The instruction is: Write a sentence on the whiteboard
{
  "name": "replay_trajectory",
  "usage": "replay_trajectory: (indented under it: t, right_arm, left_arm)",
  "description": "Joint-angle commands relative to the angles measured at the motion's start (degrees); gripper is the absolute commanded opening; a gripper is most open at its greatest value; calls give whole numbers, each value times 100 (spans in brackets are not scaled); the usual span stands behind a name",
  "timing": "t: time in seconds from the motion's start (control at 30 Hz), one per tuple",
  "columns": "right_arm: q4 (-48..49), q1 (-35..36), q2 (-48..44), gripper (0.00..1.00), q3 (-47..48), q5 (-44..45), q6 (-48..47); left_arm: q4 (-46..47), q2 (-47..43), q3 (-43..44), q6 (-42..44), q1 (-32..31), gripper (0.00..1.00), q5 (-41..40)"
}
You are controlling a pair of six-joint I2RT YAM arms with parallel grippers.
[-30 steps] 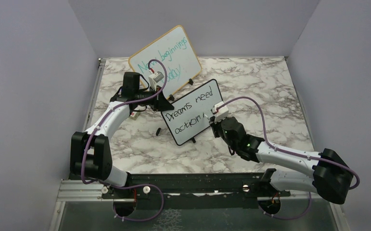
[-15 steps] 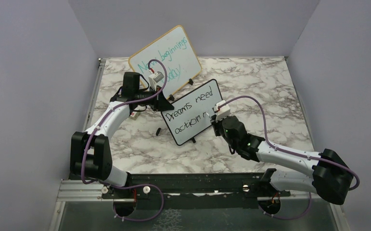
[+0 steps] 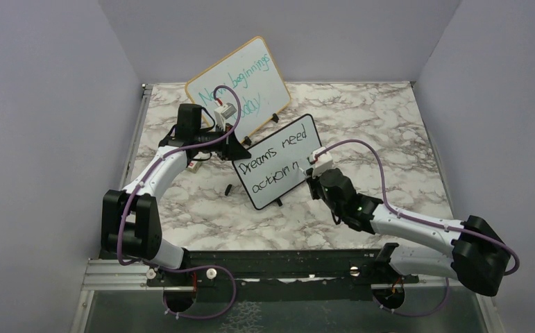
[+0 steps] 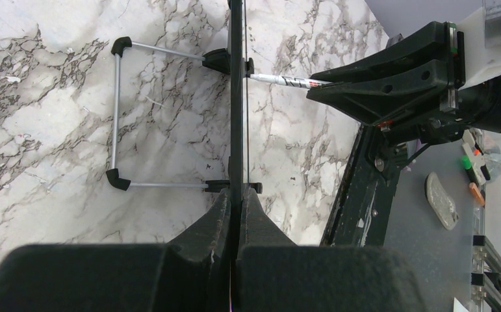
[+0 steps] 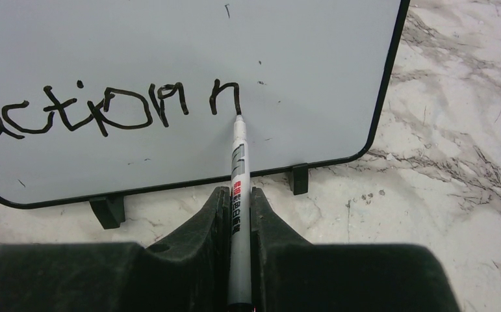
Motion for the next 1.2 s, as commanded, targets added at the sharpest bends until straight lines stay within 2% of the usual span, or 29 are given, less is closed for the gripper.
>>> replay_trajectory:
  t: [0.0, 0.37, 1.17]
  right_arm:
    - [-102, -41, -129, 0, -82, 14, 87]
    - [236, -94, -208, 0, 79, 239, -148]
    - [580, -207, 115, 0, 203, -113, -188]
  left_arm:
    - [-347, 129, 0, 161, -24, 0, -126]
    - [-348, 130, 0, 161, -24, 0, -117]
    - [-348, 154, 17, 161, -24, 0, -82]
